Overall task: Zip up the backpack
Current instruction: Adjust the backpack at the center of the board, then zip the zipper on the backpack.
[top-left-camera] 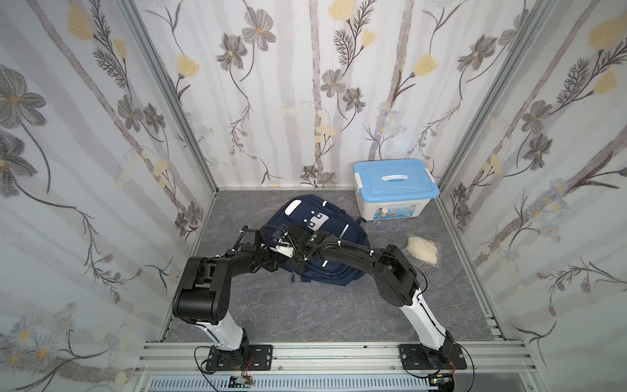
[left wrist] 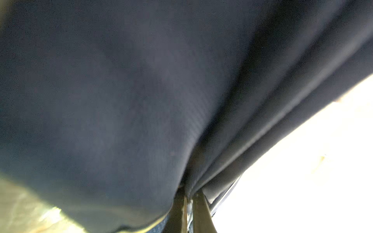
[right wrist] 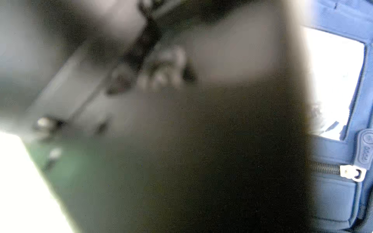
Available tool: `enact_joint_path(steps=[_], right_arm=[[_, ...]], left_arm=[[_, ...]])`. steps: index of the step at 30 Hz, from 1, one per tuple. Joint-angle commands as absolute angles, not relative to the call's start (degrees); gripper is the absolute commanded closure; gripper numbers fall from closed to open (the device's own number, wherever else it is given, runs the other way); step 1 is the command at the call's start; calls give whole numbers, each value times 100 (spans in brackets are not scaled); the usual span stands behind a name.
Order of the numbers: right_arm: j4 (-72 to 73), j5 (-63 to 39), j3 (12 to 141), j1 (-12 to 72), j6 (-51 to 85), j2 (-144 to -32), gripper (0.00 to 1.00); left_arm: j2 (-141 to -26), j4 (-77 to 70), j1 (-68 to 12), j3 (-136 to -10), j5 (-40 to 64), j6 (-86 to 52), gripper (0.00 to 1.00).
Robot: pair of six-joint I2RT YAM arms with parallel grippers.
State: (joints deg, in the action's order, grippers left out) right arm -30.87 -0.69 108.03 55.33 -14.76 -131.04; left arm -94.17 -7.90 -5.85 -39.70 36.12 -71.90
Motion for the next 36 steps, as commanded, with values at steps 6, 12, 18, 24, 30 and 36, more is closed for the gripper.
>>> enact_joint_path(steps=[6, 12, 18, 24, 30, 36], right_arm=[[-2544, 256, 9855, 5453, -965, -12528, 50], [-2229, 364, 9519, 5464, -750, -12021, 47], [-2168, 418, 9484, 5467, -536, -11889, 45], [-2142, 167, 9620, 5463, -482, -12137, 45], [-2400, 161, 10003, 5621, -727, -12601, 47], [-2579, 534, 10134, 5630, -811, -12835, 49]], left_arm=[[-8436, 670, -606, -4676, 3611, -6460, 47], [-8012, 1361, -211, -4342, 3460, -6261, 23], [-8482, 1204, 298, -4584, 3597, -5780, 19], [-9520, 837, 384, -5015, 3732, -5579, 25], [-10065, 392, 409, -5095, 3768, -5551, 29], [-10191, 430, 413, -5141, 3816, -5558, 54]])
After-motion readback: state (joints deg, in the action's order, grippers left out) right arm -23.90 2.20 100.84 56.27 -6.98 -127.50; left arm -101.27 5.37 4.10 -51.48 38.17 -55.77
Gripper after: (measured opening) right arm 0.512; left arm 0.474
